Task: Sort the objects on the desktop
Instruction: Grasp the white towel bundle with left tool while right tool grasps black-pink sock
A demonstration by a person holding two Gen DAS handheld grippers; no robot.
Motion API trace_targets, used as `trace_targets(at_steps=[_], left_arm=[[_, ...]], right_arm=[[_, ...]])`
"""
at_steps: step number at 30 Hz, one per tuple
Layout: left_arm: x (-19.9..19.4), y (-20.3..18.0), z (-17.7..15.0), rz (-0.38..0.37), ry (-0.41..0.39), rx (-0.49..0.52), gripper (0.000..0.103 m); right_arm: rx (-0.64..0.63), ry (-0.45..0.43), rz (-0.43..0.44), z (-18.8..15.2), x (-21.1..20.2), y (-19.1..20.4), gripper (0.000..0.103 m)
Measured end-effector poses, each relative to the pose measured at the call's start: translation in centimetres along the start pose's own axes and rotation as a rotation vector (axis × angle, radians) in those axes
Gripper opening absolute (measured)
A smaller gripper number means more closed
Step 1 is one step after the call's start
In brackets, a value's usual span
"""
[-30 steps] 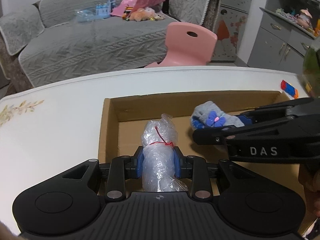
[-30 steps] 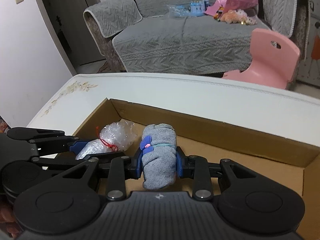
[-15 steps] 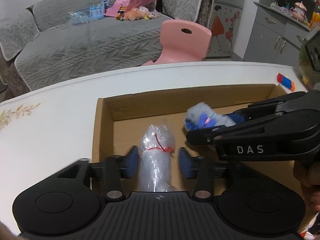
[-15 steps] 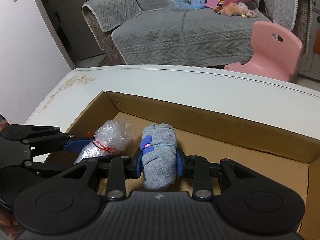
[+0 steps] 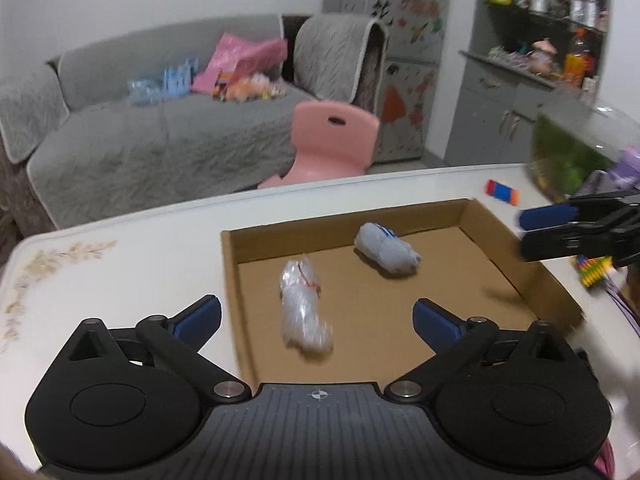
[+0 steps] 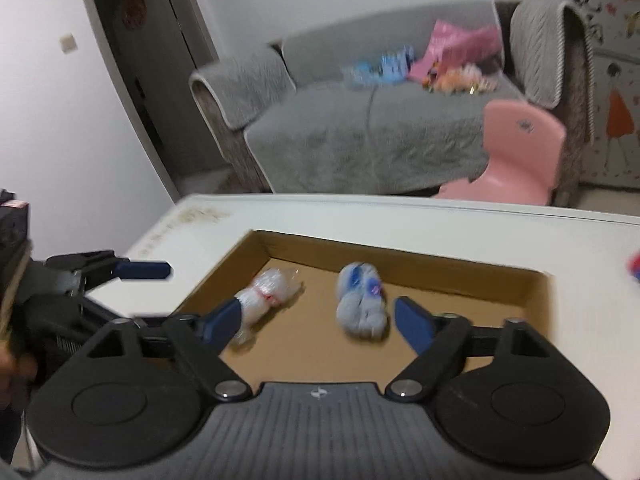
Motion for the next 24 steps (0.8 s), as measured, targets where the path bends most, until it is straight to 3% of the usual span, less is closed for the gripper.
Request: trace_targets(at_steps=[4, 9, 17, 24], left_arm=[[-3.6, -0.1, -2.3, -0.007, 0.003, 0.018, 0.103], [-5.6, 0.2, -6.0, -0.008, 0.046, -0.027, 0.103], [-4.7, 1.1, -9.4, -0.043, 0.138, -0.154, 0.103], [-3.1, 0.9, -11.3, -0.052, 0.191, -0.169, 0.102]], right_arm=[[0.03, 0.001, -0.019, -2.4, -5.6, -0.9, 0.083], [0.212, 0.021, -0.007, -5.6, -8.9, -3.5, 0.085], [0.353, 0.166, -0.047, -10.4, -6.9, -5.0, 0.085], [0.405, 0.19, -0.054, -10.2, -2.9, -4.5, 0.084]])
Point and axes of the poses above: each gripper's, at about its wrist camera, not at the fingertips, and x roughly the way its jaws point, y to its left, z to its top, the point moved 6 cm from there along x, roughly the way its jaws point, and after that the axes turned 12 degrees about -y, right-handed, at the moved point
